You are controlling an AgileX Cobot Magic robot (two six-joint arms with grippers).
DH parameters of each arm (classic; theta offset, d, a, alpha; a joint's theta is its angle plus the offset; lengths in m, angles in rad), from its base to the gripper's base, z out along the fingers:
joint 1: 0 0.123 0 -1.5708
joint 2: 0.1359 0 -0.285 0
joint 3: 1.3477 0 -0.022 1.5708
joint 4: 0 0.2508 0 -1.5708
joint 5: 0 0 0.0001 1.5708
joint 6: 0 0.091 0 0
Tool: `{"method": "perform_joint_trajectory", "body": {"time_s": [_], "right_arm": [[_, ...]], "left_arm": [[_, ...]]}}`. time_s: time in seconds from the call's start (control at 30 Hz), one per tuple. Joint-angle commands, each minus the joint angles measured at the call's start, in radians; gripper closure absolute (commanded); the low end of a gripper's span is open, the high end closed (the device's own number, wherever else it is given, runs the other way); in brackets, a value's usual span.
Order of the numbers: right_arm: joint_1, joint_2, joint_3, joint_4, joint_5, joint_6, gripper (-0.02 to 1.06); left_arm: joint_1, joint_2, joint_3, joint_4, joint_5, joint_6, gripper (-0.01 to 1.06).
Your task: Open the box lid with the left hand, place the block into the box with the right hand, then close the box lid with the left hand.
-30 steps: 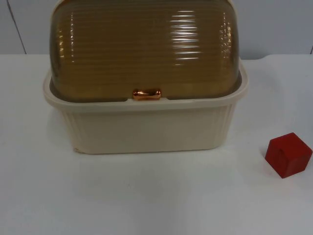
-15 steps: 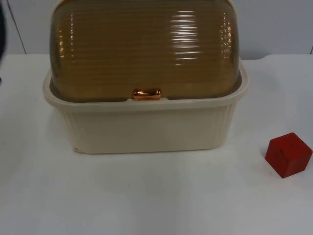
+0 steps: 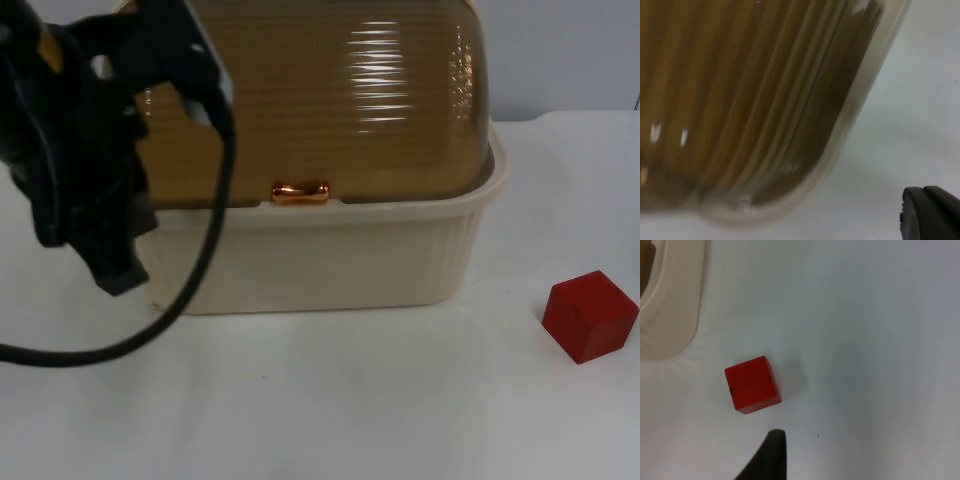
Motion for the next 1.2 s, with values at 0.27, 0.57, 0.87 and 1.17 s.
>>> {"method": "perform_joint_trajectory", "body": {"time_s": [0.27, 0.57, 0.87, 1.17], "right_arm": [[-0.007, -0.001, -0.008, 0.003, -0.012, -0.005, -0.01], [-0.007, -0.001, -0.008, 0.003, -0.012, -0.005, -0.01], [-0.007, -0.001, -0.008, -0.001, -0.017, 0.0, -0.01], [-0.007, -0.001, -0.008, -0.001, -0.017, 0.0, -0.01]], "left_arm": [[-0.115, 0.014, -0.004, 0.083, -0.187, -0.014, 1.05], [-0.174, 0.058, -0.004, 0.084, -0.227, 0.04, 1.05], [-0.173, 0.173, -0.006, 0.108, -0.325, 0.035, 1.05], [-0.171, 0.176, -0.006, 0.137, -0.433, 0.033, 1.05]]}}
